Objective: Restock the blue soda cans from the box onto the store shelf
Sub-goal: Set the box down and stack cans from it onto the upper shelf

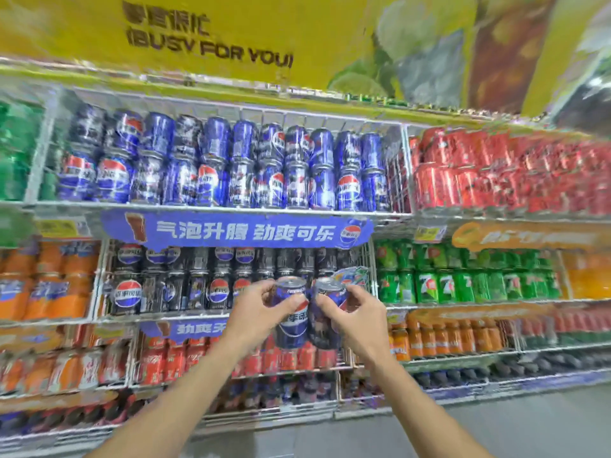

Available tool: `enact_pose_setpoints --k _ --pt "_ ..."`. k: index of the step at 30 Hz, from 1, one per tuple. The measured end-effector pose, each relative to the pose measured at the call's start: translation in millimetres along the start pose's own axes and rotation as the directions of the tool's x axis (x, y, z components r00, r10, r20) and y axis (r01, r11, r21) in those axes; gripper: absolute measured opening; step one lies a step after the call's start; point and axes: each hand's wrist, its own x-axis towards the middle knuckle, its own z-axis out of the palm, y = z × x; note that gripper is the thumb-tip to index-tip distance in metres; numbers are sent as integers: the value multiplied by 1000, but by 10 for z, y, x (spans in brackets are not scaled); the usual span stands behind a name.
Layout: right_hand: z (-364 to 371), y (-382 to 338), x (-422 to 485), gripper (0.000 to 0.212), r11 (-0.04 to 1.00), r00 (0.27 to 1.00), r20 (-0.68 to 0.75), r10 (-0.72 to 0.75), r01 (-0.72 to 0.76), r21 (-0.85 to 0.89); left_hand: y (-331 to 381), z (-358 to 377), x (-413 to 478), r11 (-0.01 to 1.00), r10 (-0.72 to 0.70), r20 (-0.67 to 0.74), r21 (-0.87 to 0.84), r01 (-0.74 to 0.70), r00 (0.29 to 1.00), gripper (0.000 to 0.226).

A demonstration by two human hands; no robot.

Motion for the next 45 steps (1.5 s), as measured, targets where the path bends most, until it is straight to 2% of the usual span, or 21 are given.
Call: enact_pose_setpoints --k 3,5,7,10,12,15,16,18,21,24,26,29,30,33,35,38,45 --pt "-243 -279 321 36 999 999 -7 -34 34 13 428 -26 277 999 34 -28 4 -34 999 59" --pt "-415 -436 581 42 997 997 -14 -72 73 17 723 0 475 999 51 -31 -2 -51 998 68" --pt "-583 -565 869 47 996 996 -22 -87 86 -7 1028 72 673 998 55 -32 1 -55 998 59" --pt "-834 -712 1373 51 995 996 -2 -94 94 -13 1441 224 1054 996 76 -51 38 -75 996 32" --pt "-976 -763 1716 56 993 993 -20 -113 112 -33 1684 361 1312 995 82 -69 61 -78 994 34" --pt "-1130 -769 2181 40 984 989 -18 -146 143 -110 1900 571 1690 996 57 -119 69 -49 991 34" --pt "-1163 -746 2319 41 982 988 -19 -153 150 -112 1948 643 1800 997 51 -129 63 -43 990 37" --pt "-1192 -698 2570 52 983 988 -15 -154 152 -104 1983 748 2014 999 40 -128 39 -36 991 34" --pt "-1170 -626 2851 65 970 986 8 -167 166 -178 1962 810 2274 998 18 -104 60 -12 994 31" --pt "-1128 -558 3010 60 964 986 49 -161 167 -206 1882 823 2476 997 -57 -86 52 62 995 55" --pt "-1071 -500 3084 58 963 986 88 -138 155 -220 1829 809 2539 994 -91 -53 48 93 994 55" --pt "-1007 -410 3155 65 953 987 107 -124 148 -264 1717 772 2652 991 -116 -18 62 117 993 82" --pt "-1000 -388 3168 68 950 987 104 -126 150 -275 1706 758 2669 990 -118 6 81 117 993 84" --pt "-981 -351 3194 81 944 991 79 -109 129 -303 1687 736 2689 986 -90 16 142 87 996 71" --pt "-953 -333 3222 81 939 992 93 -82 108 -328 1641 735 2707 982 -77 -41 167 83 996 71" --pt "-901 -331 3262 77 916 993 106 -44 83 -393 1579 736 2720 970 -60 -147 227 92 987 55" --pt "-863 -317 3309 85 912 997 81 10 25 -410 1660 805 2659 896 23 -247 435 90 969 59"
